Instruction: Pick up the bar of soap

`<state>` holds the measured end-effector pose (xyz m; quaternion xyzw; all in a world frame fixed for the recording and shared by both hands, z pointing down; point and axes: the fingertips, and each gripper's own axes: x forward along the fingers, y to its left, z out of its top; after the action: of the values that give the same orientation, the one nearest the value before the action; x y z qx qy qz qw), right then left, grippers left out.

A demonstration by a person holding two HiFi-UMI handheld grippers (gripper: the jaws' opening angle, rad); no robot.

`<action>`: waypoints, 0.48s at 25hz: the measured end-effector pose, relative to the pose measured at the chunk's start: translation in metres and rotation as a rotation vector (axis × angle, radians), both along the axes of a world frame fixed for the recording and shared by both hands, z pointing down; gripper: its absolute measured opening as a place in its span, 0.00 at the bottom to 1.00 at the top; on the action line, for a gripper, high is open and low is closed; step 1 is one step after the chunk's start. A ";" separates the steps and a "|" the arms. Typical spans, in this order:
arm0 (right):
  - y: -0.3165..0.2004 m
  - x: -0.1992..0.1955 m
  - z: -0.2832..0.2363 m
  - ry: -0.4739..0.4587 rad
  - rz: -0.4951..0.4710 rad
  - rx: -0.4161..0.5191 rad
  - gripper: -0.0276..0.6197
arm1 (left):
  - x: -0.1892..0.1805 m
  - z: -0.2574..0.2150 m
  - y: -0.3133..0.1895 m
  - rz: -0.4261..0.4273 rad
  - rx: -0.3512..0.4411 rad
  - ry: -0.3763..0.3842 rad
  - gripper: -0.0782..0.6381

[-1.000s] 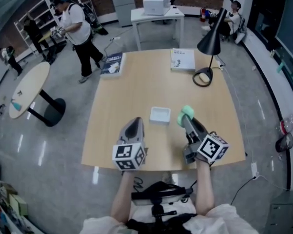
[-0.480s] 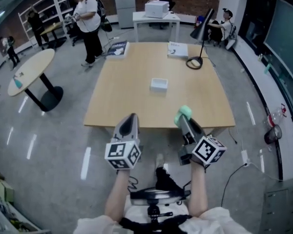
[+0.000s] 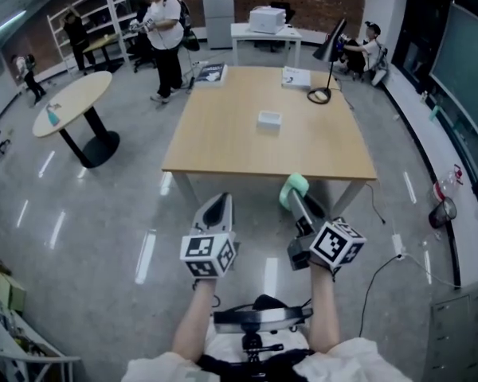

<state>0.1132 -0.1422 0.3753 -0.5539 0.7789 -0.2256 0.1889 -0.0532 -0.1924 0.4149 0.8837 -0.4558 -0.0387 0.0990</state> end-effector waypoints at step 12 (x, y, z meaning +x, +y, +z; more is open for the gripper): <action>0.139 -0.007 -0.001 0.005 -0.009 -0.001 0.23 | -0.009 -0.003 0.130 -0.024 -0.015 0.033 0.13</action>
<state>0.1060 -0.0037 0.3744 -0.5512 0.7816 -0.2255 0.1855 -0.0626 -0.0622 0.4119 0.8767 -0.4648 -0.0510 0.1127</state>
